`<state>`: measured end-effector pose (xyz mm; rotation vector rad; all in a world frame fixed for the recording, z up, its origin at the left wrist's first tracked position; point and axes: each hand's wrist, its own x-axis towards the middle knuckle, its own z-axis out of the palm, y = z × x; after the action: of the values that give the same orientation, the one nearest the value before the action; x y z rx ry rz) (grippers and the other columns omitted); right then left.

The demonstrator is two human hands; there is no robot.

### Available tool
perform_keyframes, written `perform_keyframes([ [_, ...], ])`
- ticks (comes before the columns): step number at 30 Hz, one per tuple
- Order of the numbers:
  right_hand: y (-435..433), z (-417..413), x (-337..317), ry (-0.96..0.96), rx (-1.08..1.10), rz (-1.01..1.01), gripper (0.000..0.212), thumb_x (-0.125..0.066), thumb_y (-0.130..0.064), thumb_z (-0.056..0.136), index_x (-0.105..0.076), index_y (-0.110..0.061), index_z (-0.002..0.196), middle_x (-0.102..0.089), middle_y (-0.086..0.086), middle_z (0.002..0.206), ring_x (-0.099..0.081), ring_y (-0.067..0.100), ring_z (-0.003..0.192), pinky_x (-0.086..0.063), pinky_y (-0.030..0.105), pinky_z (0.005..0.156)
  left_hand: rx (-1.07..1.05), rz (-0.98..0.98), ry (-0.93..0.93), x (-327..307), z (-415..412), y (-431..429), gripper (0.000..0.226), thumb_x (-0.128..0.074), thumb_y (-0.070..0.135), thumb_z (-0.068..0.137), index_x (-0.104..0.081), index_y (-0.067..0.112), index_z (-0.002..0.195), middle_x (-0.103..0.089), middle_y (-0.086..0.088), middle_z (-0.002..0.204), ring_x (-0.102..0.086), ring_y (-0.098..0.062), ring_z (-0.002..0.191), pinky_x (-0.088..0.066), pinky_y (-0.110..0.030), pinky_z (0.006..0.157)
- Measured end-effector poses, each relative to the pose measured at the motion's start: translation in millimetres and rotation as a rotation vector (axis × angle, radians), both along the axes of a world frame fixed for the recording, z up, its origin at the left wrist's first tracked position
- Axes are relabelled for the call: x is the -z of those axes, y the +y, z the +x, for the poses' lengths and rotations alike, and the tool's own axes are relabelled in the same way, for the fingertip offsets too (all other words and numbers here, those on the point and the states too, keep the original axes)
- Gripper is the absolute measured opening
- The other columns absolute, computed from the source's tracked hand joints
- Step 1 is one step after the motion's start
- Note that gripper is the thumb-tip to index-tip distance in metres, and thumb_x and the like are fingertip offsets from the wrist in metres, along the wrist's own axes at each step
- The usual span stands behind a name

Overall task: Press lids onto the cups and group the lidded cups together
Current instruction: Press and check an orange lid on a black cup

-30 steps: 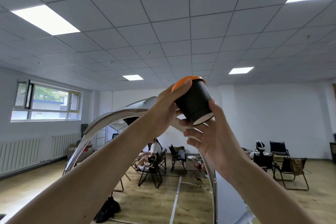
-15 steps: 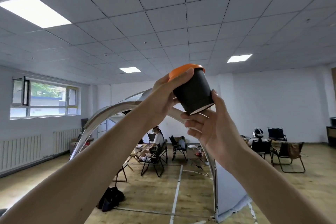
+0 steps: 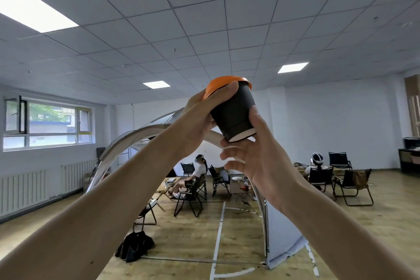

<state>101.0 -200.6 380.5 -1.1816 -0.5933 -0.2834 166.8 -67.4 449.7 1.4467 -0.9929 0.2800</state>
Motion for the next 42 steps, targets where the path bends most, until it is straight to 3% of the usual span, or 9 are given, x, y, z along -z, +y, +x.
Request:
perform_keyframes([
  [4, -4, -2, 1, 0.104, -0.156, 0.067, 0.074, -0.029, -0.066, 0.097, -0.060, 0.000, 0.111, -0.065, 0.012, 0.075, -0.062, 0.023, 0.066, -0.051, 0.032, 0.063, 0.023, 0.034, 0.000, 2, -1, 0, 0.079, -0.072, 0.056, 0.074, -0.061, 0.010, 0.136, -0.066, -0.016, 0.129, -0.066, -0.026, 0.114, -0.057, -0.039, 0.092],
  [9, -1, 3, 7, 0.031, 0.003, 0.031, 0.075, -0.040, -0.068, 0.081, -0.060, -0.009, 0.124, -0.068, 0.017, 0.106, -0.069, 0.024, 0.082, -0.056, 0.034, 0.070, -0.018, 0.026, 0.006, 5, 0, 1, 0.080, -0.074, 0.057, 0.071, -0.061, 0.010, 0.135, -0.068, -0.012, 0.126, -0.068, -0.026, 0.114, -0.057, -0.037, 0.092],
  [15, -2, 6, 10, 0.096, -0.011, 0.068, 0.078, -0.035, -0.064, 0.090, -0.062, 0.002, 0.120, -0.073, 0.016, 0.088, -0.065, 0.021, 0.069, -0.053, 0.030, 0.064, -0.022, 0.054, 0.022, 11, 3, 1, 0.052, -0.064, 0.049, 0.085, -0.064, 0.015, 0.125, -0.072, -0.001, 0.111, -0.070, -0.018, 0.105, -0.058, -0.034, 0.089],
  [23, -1, 10, 12, 0.061, -0.052, 0.050, 0.070, -0.032, -0.063, 0.094, -0.065, -0.003, 0.109, -0.073, 0.018, 0.089, -0.067, 0.023, 0.070, -0.055, 0.029, 0.060, -0.018, 0.060, 0.042, 15, 5, 1, 0.044, -0.061, 0.050, 0.085, -0.065, 0.022, 0.119, -0.075, 0.005, 0.105, -0.071, -0.012, 0.099, -0.058, -0.029, 0.083],
  [26, -3, 12, 15, 0.061, -0.091, 0.066, 0.072, -0.022, -0.060, 0.101, -0.065, -0.003, 0.110, -0.072, 0.018, 0.087, -0.066, 0.023, 0.069, -0.055, 0.028, 0.059, -0.025, 0.062, 0.030, 17, 4, 1, 0.057, -0.060, 0.048, 0.086, -0.061, 0.013, 0.132, -0.070, -0.007, 0.122, -0.069, -0.019, 0.110, -0.057, -0.032, 0.088],
  [30, -2, 16, 22, 0.019, -0.067, 0.039, 0.071, -0.039, -0.064, 0.085, -0.064, -0.007, 0.119, -0.073, 0.015, 0.100, -0.069, 0.024, 0.078, -0.057, 0.030, 0.064, -0.034, 0.066, 0.016, 20, 7, 4, 0.065, -0.073, 0.051, 0.085, -0.060, 0.011, 0.135, -0.067, -0.012, 0.127, -0.067, -0.024, 0.115, -0.056, -0.033, 0.089],
  [34, 0, 21, 24, 0.035, -0.062, 0.017, 0.070, -0.039, -0.064, 0.087, -0.064, -0.003, 0.112, -0.072, 0.015, 0.088, -0.066, 0.022, 0.070, -0.056, 0.028, 0.060, 0.005, 0.071, 0.014, 23, 11, 7, 0.087, -0.083, 0.067, 0.064, -0.063, 0.014, 0.131, -0.068, -0.009, 0.125, -0.066, -0.024, 0.116, -0.057, -0.032, 0.090],
  [38, -3, 25, 31, 0.068, -0.090, -0.032, 0.076, -0.033, -0.065, 0.091, -0.063, -0.001, 0.118, -0.072, 0.016, 0.093, -0.067, 0.022, 0.074, -0.056, 0.030, 0.065, -0.012, 0.068, 0.030, 27, 13, 7, 0.063, -0.074, 0.053, 0.079, -0.064, 0.014, 0.129, -0.070, -0.007, 0.122, -0.067, -0.023, 0.114, -0.057, -0.035, 0.094],
  [42, -4, 29, 44, -0.026, 0.198, -0.249, 0.082, -0.058, -0.075, 0.076, -0.057, -0.016, 0.132, -0.074, 0.005, 0.109, -0.072, 0.021, 0.094, -0.055, 0.032, 0.076, -0.084, 0.157, -0.006, 37, 8, 13, 0.046, -0.067, 0.041, 0.088, -0.063, 0.019, 0.127, -0.070, -0.005, 0.122, -0.069, -0.023, 0.115, -0.058, -0.040, 0.097],
])
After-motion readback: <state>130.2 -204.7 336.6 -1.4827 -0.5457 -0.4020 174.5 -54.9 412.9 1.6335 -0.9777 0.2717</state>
